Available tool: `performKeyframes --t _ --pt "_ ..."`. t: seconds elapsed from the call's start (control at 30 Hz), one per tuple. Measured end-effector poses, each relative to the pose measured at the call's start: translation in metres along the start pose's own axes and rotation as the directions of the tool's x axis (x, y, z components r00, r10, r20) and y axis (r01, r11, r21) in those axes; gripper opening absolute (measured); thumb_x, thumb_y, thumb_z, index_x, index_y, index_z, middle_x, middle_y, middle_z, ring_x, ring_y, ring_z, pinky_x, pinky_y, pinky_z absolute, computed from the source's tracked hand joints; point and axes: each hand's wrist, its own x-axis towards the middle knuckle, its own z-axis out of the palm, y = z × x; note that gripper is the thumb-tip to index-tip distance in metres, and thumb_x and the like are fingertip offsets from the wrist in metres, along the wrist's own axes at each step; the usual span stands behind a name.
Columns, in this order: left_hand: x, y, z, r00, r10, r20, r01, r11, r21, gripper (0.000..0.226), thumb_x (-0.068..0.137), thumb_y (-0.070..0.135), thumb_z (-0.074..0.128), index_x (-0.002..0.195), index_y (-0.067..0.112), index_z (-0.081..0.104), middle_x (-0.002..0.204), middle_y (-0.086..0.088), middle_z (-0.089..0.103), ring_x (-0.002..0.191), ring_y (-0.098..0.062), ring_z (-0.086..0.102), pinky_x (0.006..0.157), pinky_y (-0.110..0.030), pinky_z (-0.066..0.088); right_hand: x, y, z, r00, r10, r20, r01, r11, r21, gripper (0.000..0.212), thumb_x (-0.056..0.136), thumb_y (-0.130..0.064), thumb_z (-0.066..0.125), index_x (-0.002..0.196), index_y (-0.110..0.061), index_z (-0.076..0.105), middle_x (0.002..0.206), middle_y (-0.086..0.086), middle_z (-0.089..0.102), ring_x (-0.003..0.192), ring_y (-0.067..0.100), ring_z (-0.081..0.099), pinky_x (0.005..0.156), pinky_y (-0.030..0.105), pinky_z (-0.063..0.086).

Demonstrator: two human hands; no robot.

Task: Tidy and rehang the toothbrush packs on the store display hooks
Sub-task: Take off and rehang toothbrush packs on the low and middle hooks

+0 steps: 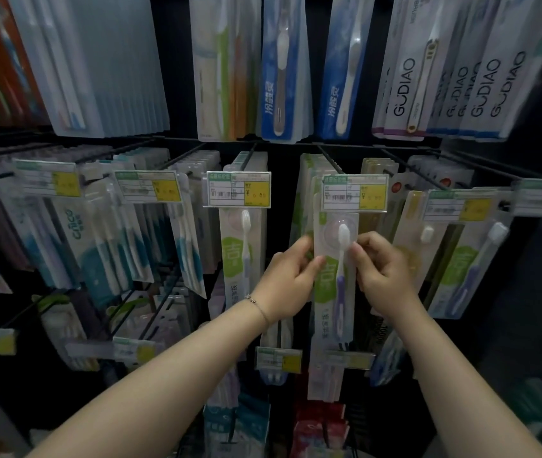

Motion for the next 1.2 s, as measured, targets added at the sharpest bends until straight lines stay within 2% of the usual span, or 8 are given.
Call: performKeyframes --t 0.13,0.27,0.43,0.6,0.8,1.03,1.1,1.2 --pt "0.003 0.007 0.002 1.000 0.002 -0.006 -0.002 1.000 0.002 0.014 0.099 0.030 0.047 0.089 0.020 0.047 0.067 -0.024 0.059 0.061 -0.042 0.058 0.053 -0.055 0.049 0.002 0.000 -0.002 0.999 0.016 -0.051 -0.014 0.999 0.040 0.018 0.098 -0.017 0.049 0.082 -0.014 0.057 0.055 -0.007 0.052 0.046 0.007 0.044 0.045 0.024 0.036" --pt "0.008 0.012 0.005 1.000 -0.015 -0.027 0.015 1.000 -0.002 0.023 0.098 0.032 0.048 0.095 0.009 0.045 0.065 -0.023 0.059 0.061 -0.040 0.059 0.054 -0.055 0.049 0.003 0.001 -0.003 0.993 0.015 -0.115 -0.008 0.998 0.062 0.019 0.097 -0.020 0.050 0.083 -0.009 0.059 0.059 0.015 0.052 0.048 0.023 0.044 0.045 0.035 0.036" --pt "0.005 0.006 0.006 1.000 -0.020 -0.011 0.020 1.000 -0.015 0.023 0.095 0.038 0.048 0.108 0.019 0.047 0.068 -0.021 0.063 0.060 -0.035 0.062 0.059 -0.054 0.051 0.000 0.007 -0.001 0.996 0.021 -0.087 -0.017 0.998 0.053 0.019 0.096 -0.021 0.050 0.082 -0.010 0.058 0.052 -0.007 0.048 0.043 0.008 0.039 0.043 0.022 0.032" --pt "0.004 0.002 0.004 0.999 -0.018 -0.028 0.017 0.999 -0.030 0.020 0.095 0.040 0.050 0.103 0.023 0.040 0.058 -0.009 0.058 0.051 -0.026 0.059 0.056 -0.051 0.053 -0.001 0.005 0.002 0.998 0.011 -0.069 -0.008 0.999 0.046 0.017 0.097 -0.013 0.049 0.082 -0.008 0.056 0.051 -0.010 0.048 0.043 0.002 0.039 0.044 0.014 0.031" --pt "0.012 0.002 -0.002 0.997 0.027 -0.071 -0.028 1.000 -0.014 0.023 0.097 0.043 0.046 0.104 0.022 0.042 0.051 0.005 0.050 0.043 -0.011 0.049 0.048 -0.036 0.043 0.004 -0.007 0.003 0.999 -0.007 -0.050 0.006 0.999 -0.036 0.017 0.097 -0.015 0.050 0.082 -0.008 0.055 0.057 -0.007 0.049 0.049 0.004 0.041 0.049 0.014 0.034" --pt "0.013 -0.011 -0.001 0.998 0.039 -0.056 -0.043 0.997 -0.063 0.022 0.096 0.045 0.041 0.105 0.026 0.041 0.067 -0.011 0.065 0.055 -0.029 0.062 0.052 -0.053 0.051 0.005 -0.016 0.007 0.999 -0.012 -0.034 0.009 0.998 -0.068 0.017 0.095 -0.014 0.053 0.081 -0.014 0.061 0.070 0.003 0.057 0.061 0.013 0.051 0.059 0.022 0.043" --pt "0.011 -0.013 0.001 0.999 0.033 -0.042 -0.035 0.997 -0.072 0.021 0.097 0.041 0.041 0.108 0.024 0.041 0.068 -0.008 0.066 0.053 -0.026 0.062 0.051 -0.053 0.051 0.005 -0.017 0.008 1.000 0.005 -0.020 -0.006 0.999 -0.051 0.015 0.094 -0.014 0.054 0.083 -0.013 0.064 0.076 0.006 0.062 0.070 0.021 0.059 0.065 0.029 0.049" --pt "0.012 -0.016 0.002 1.000 0.000 -0.021 -0.002 0.996 -0.089 0.017 0.100 0.036 0.042 0.109 0.023 0.041 0.073 -0.005 0.068 0.051 -0.019 0.062 0.053 -0.053 0.053 0.007 -0.016 0.008 0.999 0.044 -0.001 -0.044 0.999 -0.030 0.015 0.094 -0.014 0.055 0.085 -0.014 0.067 0.081 0.004 0.067 0.075 0.016 0.064 0.068 0.029 0.053"
